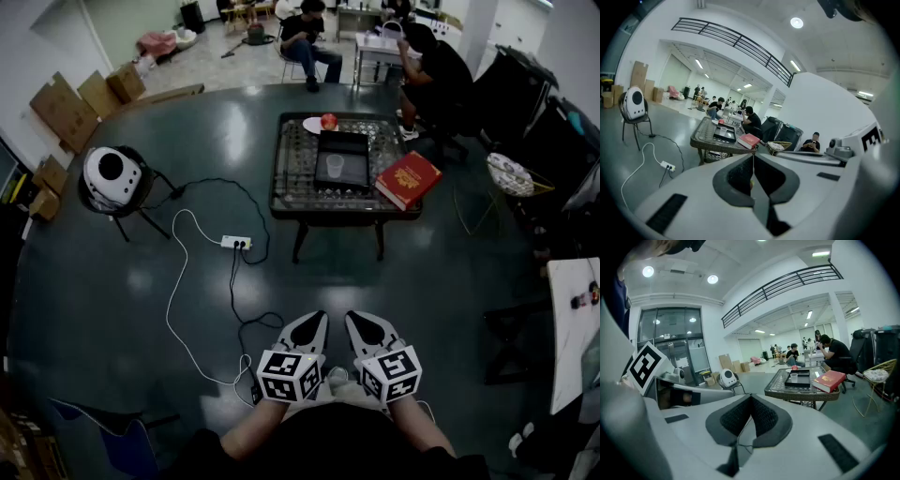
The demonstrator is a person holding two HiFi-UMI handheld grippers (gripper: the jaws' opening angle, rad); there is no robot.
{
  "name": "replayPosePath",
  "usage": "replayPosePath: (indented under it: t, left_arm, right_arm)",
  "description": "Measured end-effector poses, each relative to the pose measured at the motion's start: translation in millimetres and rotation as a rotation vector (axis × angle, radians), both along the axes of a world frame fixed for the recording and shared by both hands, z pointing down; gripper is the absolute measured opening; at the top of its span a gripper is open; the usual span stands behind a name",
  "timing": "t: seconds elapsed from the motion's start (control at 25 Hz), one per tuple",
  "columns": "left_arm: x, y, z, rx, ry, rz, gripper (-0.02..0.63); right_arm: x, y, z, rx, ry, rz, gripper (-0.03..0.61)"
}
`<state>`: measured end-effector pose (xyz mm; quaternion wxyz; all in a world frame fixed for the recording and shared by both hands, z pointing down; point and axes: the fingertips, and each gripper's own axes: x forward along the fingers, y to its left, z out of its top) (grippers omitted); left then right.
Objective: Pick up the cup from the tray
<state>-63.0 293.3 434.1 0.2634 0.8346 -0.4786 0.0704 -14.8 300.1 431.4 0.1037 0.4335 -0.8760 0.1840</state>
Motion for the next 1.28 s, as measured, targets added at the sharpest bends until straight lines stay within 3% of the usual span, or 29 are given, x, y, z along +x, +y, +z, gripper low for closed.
replayPosePath:
  t: [0.36,0.56,1.28]
  left_arm:
    - [35.3,34.8,-4.0,0.009,-0.042,0.064,0.015]
    - [31.7,34.2,-3.3,0.006,-0.073,0.044,0.015]
    - [48.5,25.7,4.7,-0.018,-0.068,0.0,0.015]
  right_arm:
    - [12.6,27.0,-6.2,0.019,0.005,-0.025,0.009]
    - [13.1,28.5,-9.5,0.032,0.0,-0.032,0.009]
    - [35.0,28.2,1.0,-0.004,-0.038,-0.081,0.011]
